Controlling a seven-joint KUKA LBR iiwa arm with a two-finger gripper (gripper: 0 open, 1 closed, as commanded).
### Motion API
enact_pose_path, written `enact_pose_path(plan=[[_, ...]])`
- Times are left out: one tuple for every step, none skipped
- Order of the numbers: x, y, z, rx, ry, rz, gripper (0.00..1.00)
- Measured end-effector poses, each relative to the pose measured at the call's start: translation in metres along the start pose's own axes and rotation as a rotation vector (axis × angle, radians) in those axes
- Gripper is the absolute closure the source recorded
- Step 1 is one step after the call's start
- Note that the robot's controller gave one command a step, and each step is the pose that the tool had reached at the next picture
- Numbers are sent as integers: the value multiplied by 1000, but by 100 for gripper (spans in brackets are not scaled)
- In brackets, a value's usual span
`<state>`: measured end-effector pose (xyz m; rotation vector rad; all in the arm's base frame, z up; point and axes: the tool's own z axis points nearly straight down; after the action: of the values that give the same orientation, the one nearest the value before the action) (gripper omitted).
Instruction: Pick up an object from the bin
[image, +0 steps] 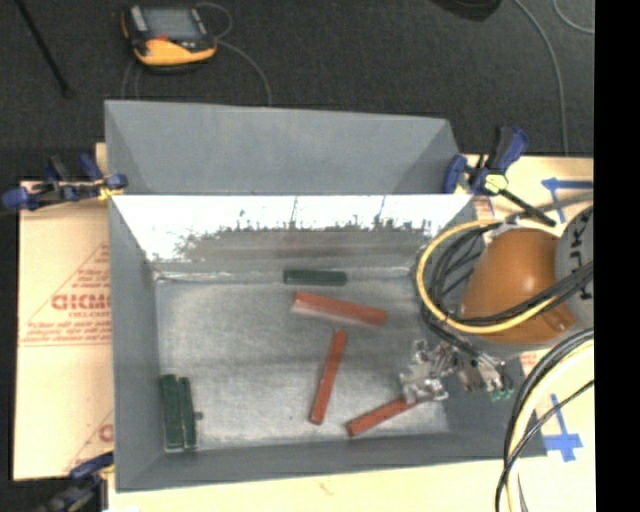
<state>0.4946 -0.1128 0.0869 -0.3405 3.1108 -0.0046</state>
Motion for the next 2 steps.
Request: enact_pose_path(plan=[[-12, 0, -5, 10, -45, -2, 0], [-9, -1, -5, 8, -31, -4, 0]])
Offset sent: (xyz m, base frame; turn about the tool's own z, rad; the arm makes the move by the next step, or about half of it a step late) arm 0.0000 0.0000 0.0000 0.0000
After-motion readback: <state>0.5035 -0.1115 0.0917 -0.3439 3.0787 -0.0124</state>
